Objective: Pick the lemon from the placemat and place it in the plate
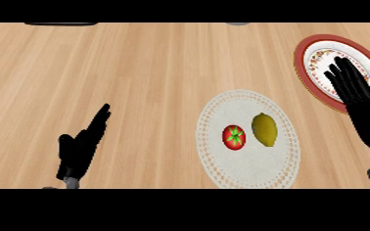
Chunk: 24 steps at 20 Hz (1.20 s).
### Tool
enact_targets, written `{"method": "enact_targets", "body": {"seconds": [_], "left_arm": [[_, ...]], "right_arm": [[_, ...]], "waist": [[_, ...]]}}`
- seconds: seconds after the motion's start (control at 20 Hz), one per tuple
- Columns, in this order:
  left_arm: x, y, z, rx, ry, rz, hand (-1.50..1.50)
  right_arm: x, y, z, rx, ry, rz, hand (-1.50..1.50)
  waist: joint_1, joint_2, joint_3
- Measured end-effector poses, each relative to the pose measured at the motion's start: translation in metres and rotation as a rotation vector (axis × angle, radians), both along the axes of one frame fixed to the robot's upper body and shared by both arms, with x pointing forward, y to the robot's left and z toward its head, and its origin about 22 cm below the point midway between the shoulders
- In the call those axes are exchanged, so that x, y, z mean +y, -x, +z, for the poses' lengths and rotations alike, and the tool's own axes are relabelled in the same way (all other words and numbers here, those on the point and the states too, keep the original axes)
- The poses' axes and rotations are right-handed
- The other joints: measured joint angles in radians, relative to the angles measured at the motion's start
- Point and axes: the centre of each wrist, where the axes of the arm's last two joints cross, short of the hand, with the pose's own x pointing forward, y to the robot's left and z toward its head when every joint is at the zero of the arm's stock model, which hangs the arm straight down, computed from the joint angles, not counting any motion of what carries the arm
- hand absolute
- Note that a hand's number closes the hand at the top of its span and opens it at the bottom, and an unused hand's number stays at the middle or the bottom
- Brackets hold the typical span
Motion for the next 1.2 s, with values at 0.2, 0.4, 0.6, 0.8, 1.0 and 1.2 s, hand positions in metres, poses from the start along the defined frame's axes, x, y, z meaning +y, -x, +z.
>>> {"method": "enact_targets", "body": {"seconds": [0.2, 0.4, 0.6, 0.8, 1.0, 1.2], "left_arm": [[-0.011, -0.003, 0.003, 0.009, 0.045, 0.018, 0.0], [-0.009, -0.007, 0.006, 0.041, 0.07, 0.076, 0.0], [-0.014, -0.003, 0.005, 0.067, 0.104, 0.091, 0.0], [-0.021, -0.006, 0.013, 0.094, 0.123, 0.101, 0.0], [-0.023, -0.01, 0.013, 0.098, 0.126, 0.103, 0.0], [-0.022, -0.009, 0.012, 0.094, 0.13, 0.109, 0.0]], "right_arm": [[-0.01, -0.02, 0.027, -0.063, -0.004, -0.057, 1.5], [-0.05, -0.024, 0.059, -0.1, 0.198, -0.22, 1.5], [-0.058, -0.018, 0.031, -0.152, 0.193, -0.477, -1.5], [-0.058, -0.004, 0.001, -0.22, 0.136, -0.53, -1.5], [-0.057, 0.01, 0.004, -0.222, 0.179, -0.496, -1.5], [-0.058, 0.019, 0.022, -0.122, 0.327, -0.4, -1.5]], "waist": [[0.0, -0.009, 0.012], [-0.004, -0.005, 0.008], [-0.005, -0.008, 0.014], [-0.007, -0.01, 0.015], [-0.009, -0.011, 0.015], [-0.011, -0.013, 0.014]]}}
